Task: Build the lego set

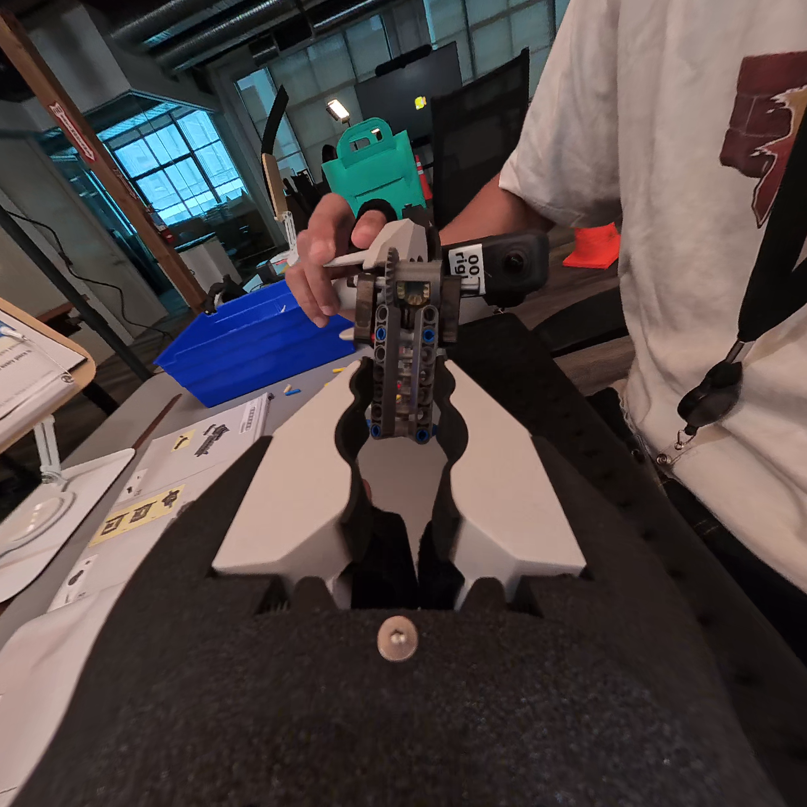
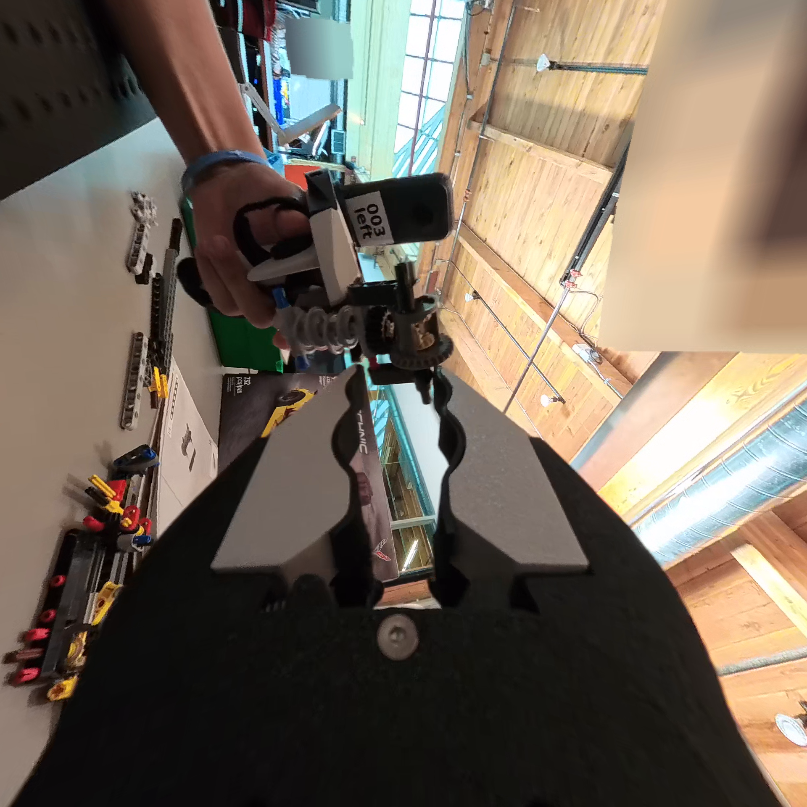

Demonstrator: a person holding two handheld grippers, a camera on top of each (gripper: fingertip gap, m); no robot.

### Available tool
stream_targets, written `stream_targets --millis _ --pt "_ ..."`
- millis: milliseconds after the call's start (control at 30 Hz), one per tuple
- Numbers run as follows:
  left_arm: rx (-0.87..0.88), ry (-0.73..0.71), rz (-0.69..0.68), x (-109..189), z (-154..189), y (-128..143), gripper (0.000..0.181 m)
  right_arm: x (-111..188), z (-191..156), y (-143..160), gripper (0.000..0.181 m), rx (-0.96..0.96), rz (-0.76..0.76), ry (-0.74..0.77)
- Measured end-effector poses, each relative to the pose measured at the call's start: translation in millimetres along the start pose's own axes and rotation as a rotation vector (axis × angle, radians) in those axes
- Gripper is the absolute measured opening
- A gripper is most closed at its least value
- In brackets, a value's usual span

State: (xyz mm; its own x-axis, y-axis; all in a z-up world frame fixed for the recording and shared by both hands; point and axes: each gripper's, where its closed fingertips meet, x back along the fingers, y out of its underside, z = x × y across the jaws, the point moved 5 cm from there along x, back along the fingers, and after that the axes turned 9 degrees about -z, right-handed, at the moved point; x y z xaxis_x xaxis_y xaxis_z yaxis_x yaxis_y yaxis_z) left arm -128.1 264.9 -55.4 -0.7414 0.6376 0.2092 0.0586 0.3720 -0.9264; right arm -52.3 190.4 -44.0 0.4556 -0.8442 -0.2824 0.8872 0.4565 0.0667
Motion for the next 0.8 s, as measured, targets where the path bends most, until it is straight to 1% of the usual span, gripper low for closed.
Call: stream_targets --millis 167,433,500,533,567,600,633,667,700,733,767,800 --pt "-0.034 -0.023 -0.008 0.3 1.3 -2.7 0.026 3.4 -0.7 1.5 0.043 0.008 0.003 -0.053" --pt "-0.109 -0.102 -0.062 -1.7 -2.1 1.4 0.026 6.5 2.1 8.7 0.049 0.026 -0.031 -0.051" --pt "-0.156 -0.160 -0.113 -1.4 -6.7 5.6 0.026 11.8 -0.6 19.9 0.049 0.023 -0.085 -0.071" --pt "-0.186 -0.197 -0.151 -2.0 -9.6 9.5 0.026 15.4 -3.9 30.2 0.049 0.015 -0.141 -0.093" --pt "-0.221 -0.241 -0.196 -3.2 -13.0 14.1 0.026 19.8 -7.4 44.0 0.048 0.000 -0.216 -0.113" --pt "-0.263 -0.281 -0.247 -4.9 -15.9 19.5 0.026 25.2 -12.1 61.6 0.043 -0.039 -0.316 -0.141" --pt "-0.306 -0.322 -0.299 -7.0 -18.7 25.0 0.025 31.3 -19.0 82.8 0.031 -0.125 -0.458 -0.192" --pt "-0.344 -0.365 -0.350 -9.1 -21.7 30.2 0.025 39.2 -28.0 101.8 0.031 -0.266 -0.613 -0.270" --pt "-0.375 -0.391 -0.399 -11.3 -23.5 35.5 0.025 48.0 -38.5 111.9 0.034 -0.448 -0.719 -0.380" --pt "-0.397 -0.402 -0.437 -13.3 -24.0 40.4 0.025 56.0 -50.0 112.1 0.044 -0.663 -0.765 -0.526" --pt "-0.414 -0.411 -0.463 -14.9 -24.5 44.1 0.025 61.0 -55.8 108.4 0.055 -0.859 -0.788 -0.634" --pt "-0.426 -0.419 -0.489 -16.0 -25.3 47.4 0.025 61.8 -53.6 103.2 0.062 -1.019 -0.785 -0.684"
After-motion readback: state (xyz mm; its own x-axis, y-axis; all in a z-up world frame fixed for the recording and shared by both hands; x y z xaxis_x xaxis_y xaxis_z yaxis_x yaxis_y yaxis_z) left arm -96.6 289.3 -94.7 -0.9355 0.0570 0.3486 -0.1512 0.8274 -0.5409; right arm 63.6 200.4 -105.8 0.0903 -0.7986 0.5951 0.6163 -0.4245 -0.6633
